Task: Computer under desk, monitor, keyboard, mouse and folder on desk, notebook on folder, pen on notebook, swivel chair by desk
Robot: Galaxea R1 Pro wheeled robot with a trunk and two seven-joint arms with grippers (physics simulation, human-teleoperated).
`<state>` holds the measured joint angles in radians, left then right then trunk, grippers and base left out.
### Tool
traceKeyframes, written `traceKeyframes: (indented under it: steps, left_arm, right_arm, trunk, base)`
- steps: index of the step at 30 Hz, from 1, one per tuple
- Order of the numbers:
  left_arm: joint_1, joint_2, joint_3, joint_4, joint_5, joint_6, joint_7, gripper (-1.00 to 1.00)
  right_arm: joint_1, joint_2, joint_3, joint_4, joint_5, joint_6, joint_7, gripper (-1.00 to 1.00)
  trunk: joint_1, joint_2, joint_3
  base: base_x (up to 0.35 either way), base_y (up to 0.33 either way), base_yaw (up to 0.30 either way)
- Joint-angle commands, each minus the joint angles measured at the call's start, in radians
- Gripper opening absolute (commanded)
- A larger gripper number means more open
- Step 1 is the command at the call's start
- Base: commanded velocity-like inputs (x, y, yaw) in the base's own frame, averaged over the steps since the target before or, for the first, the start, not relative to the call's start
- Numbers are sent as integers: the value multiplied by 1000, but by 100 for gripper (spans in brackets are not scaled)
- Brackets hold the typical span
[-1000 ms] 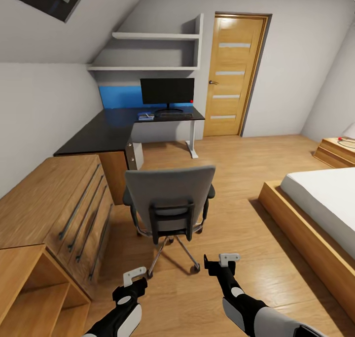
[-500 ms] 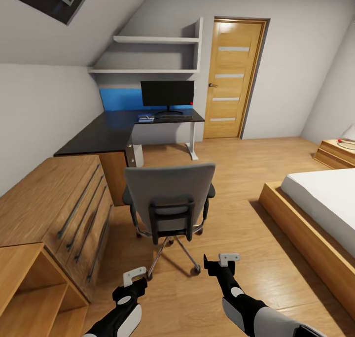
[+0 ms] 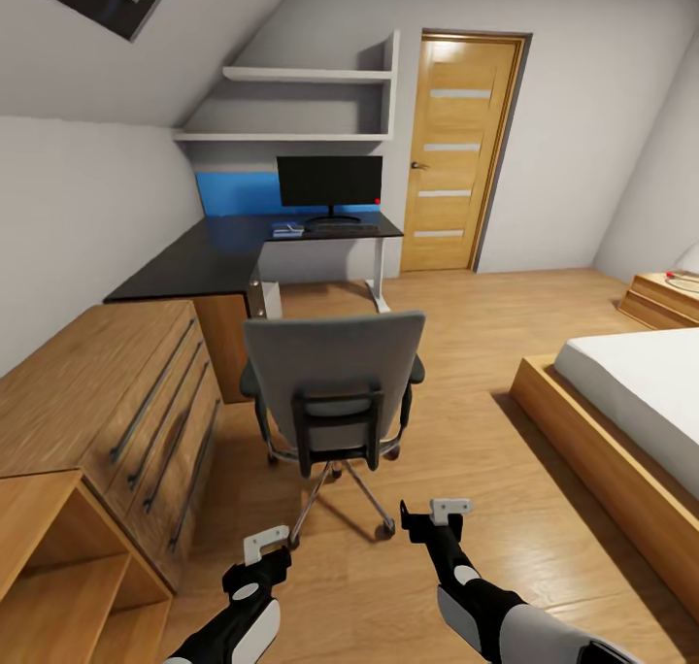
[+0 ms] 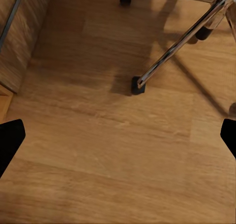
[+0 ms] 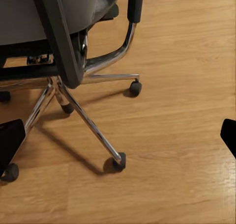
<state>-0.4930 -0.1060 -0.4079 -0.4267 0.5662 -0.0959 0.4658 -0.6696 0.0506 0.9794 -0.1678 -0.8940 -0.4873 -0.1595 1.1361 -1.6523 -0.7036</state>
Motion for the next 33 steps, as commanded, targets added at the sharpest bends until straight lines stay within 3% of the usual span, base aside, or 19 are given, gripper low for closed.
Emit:
traceKeyframes:
  steps: [1,5,7,10,13,19,20,28,33]
  left_arm:
    - [-1,1,-8,0,11,-6,6,100]
    - [-2,3,-8,-58,8,-1,10,100]
    - [-4,3,-8,-96,6,6,12,100]
    - [-20,2,-8,-166,5,61,14,100]
    - [-37,3,-7,-222,6,137,15,100]
    - [-44,1,-5,-211,9,173,9,100]
    - [-45,7,-4,-189,8,170,6,100]
    - [-47,-7,-5,-191,5,171,6,100]
    - [-118,-14,-4,-182,10,175,6,100]
  right_arm:
    - [-1,0,8,0,-3,-1,-7,100]
    - [-11,5,6,-43,-2,32,-9,100]
    - [-35,10,6,-58,-1,85,-9,100]
    - [-80,14,6,-79,-1,180,-8,100]
    - [-100,16,5,-104,-2,218,-6,100]
    - [-110,16,8,-150,0,231,-4,100]
    - [-111,11,9,-152,1,191,-3,100]
    - [-111,9,10,-153,1,169,-3,100]
    - [-111,9,10,-152,0,168,-5,100]
  trunk:
    - [4,-8,-4]
    - [19,-36,-17]
    - [27,-50,-23]
    - [38,-71,-32]
    - [50,-92,-42]
    - [73,-134,-60]
    - [77,-141,-64]
    - [107,-197,-89]
    - [127,-232,-104]
  base:
    - [0,0,0]
    - [0,0,0]
    - [0,0,0]
    - [0,0,0]
    - [0,0,0]
    - [0,0,0]
    - [0,0,0]
    - [0,0,0]
    - [0,0,0]
